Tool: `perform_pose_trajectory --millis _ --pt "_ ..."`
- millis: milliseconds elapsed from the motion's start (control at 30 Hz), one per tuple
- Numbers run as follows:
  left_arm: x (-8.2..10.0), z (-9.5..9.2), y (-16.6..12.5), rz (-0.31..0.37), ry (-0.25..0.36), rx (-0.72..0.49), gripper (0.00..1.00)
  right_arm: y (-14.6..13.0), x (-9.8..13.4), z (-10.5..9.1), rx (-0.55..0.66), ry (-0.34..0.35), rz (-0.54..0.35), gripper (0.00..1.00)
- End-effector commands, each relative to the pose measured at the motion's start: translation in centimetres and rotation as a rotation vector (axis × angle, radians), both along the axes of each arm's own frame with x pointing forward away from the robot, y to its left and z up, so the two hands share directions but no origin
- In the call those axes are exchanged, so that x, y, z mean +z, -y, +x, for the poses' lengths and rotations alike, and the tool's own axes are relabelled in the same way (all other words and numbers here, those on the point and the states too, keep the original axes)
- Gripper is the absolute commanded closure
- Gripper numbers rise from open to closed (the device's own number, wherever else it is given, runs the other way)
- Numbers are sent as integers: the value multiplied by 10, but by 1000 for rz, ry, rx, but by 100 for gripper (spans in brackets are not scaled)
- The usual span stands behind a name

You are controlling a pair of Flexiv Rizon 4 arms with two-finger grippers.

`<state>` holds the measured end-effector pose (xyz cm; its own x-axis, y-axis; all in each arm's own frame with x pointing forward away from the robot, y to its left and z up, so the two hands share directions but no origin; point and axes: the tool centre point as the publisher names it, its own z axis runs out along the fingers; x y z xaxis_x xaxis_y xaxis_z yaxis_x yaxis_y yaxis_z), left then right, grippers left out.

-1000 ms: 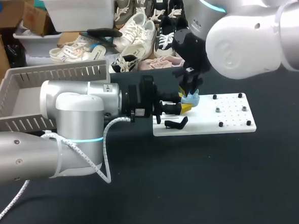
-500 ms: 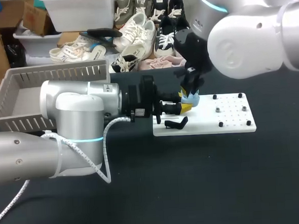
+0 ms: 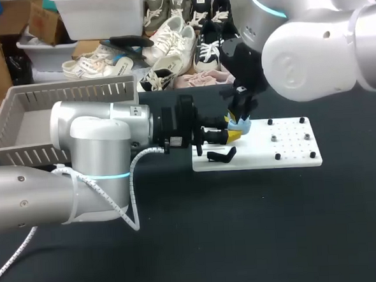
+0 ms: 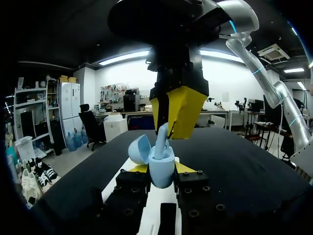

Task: Pick up each earbud case from the left stands, insert the matching earbuds, close the lid, and place the case in the box.

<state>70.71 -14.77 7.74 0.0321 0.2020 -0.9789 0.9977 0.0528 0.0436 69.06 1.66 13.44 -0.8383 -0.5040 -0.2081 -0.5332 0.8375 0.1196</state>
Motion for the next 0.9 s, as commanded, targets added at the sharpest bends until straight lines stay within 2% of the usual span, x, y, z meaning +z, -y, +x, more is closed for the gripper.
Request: perform_pose_trajectory --millis 33,833,867,900 --pt "0 -2 0 -2 3 5 100 -1 0 1 -3 3 -4 100" --pt "0 -2 0 -2 3 5 100 -3 -10 4 -1 -6 -30 100" --pt "0 -2 0 -2 3 5 100 -3 -10 5 -2 -7 -32 100" --pt "0 -2 0 -2 3 5 100 -3 -10 5 -3 -8 -32 93"
